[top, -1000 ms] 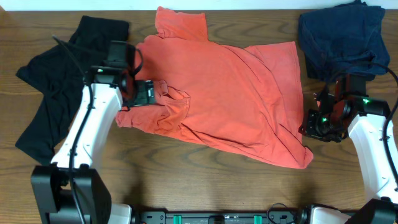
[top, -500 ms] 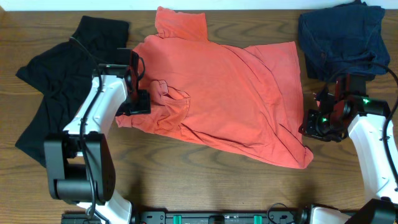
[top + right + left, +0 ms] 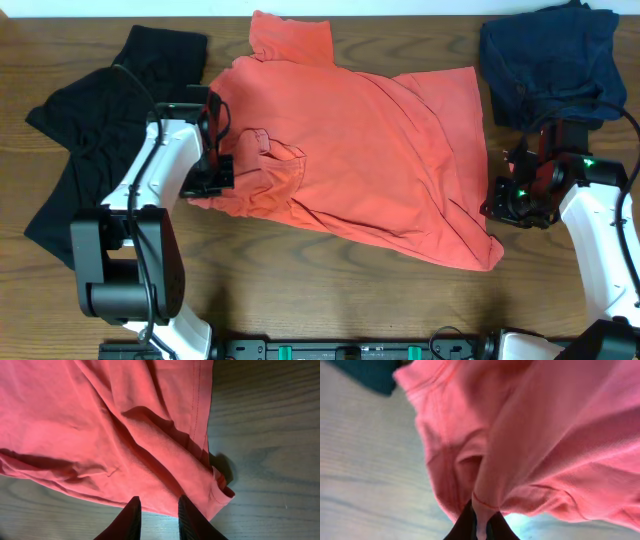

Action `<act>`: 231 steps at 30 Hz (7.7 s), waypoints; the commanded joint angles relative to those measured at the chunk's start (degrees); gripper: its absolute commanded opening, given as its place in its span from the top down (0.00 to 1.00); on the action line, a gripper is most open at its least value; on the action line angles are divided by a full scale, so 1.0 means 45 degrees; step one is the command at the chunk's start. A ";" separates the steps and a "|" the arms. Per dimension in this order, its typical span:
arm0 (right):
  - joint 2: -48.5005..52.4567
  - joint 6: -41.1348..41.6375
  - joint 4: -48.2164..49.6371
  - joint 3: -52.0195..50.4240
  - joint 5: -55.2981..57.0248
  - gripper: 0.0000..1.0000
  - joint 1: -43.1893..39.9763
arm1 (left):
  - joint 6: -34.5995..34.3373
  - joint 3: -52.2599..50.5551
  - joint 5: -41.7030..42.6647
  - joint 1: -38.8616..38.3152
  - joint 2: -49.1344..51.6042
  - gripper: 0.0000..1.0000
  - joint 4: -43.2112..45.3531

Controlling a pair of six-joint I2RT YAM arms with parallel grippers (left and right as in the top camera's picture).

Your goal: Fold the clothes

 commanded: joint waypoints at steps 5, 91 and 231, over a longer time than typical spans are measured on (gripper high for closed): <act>0.0068 -0.0248 -0.0015 -0.0063 -0.0015 0.76 -0.0107 | -0.0884 -0.0073 -0.0447 0.1248 0.0049 0.94 -0.0806; -0.0641 0.7150 0.0568 -0.2336 0.4760 0.99 0.1938 | -0.1467 0.0573 0.0665 0.1855 -0.4046 0.02 0.0199; 0.4109 0.1370 0.4653 0.1593 0.1307 0.99 0.1812 | 0.3512 0.0015 0.3895 0.0175 -0.0418 0.02 0.3483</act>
